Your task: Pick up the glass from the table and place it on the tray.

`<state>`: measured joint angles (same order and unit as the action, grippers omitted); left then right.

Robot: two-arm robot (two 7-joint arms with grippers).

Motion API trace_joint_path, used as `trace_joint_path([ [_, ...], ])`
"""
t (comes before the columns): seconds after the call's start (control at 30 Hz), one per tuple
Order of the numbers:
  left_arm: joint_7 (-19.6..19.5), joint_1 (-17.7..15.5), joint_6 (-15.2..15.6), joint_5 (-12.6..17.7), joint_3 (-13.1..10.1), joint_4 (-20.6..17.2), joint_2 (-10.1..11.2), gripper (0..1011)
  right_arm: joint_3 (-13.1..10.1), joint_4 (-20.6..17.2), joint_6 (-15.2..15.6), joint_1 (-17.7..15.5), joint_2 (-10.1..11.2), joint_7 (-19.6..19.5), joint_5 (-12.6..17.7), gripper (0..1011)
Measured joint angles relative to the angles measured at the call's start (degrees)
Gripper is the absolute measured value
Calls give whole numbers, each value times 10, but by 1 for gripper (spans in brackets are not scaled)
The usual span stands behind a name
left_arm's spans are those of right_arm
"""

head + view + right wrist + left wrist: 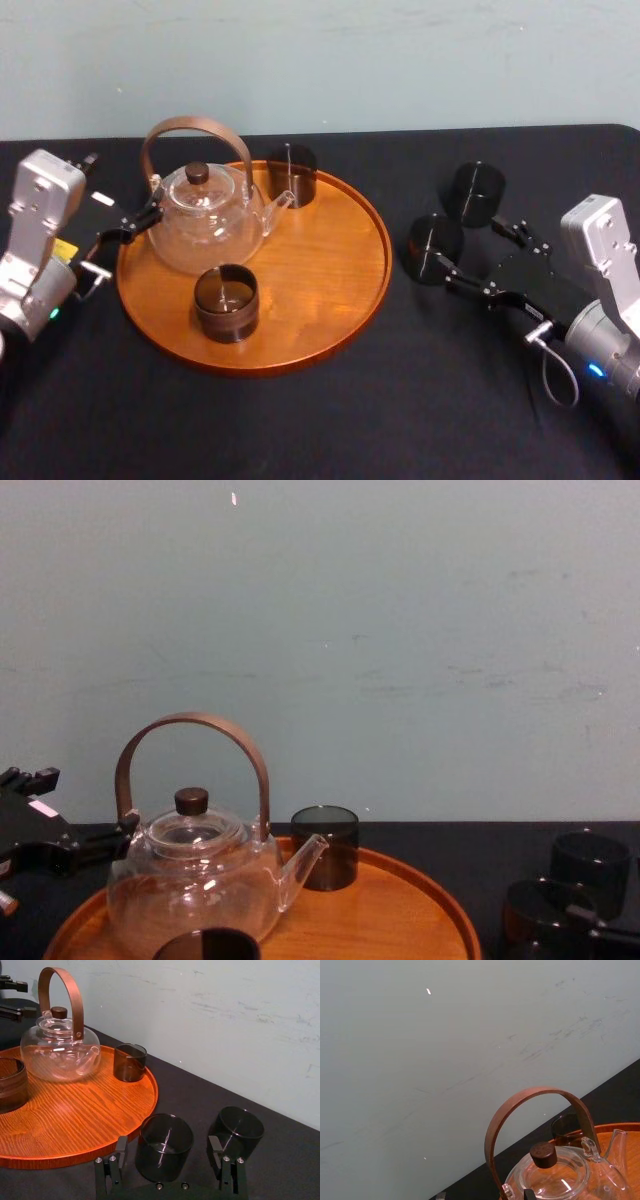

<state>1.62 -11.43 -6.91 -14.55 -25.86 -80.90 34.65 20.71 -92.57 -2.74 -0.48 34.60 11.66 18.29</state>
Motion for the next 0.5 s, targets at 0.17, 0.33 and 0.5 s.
trace_joint_path([
  [0.17,0,0,0,0,0,0,0,1009,-4,12,3,4,-11,13,1,1002],
  [0.33,0,0,0,0,0,0,0,1009,-6,23,6,9,-20,22,1,1002],
  [0.5,0,0,0,0,0,0,0,1009,-8,35,10,14,-28,33,0,1002],
])
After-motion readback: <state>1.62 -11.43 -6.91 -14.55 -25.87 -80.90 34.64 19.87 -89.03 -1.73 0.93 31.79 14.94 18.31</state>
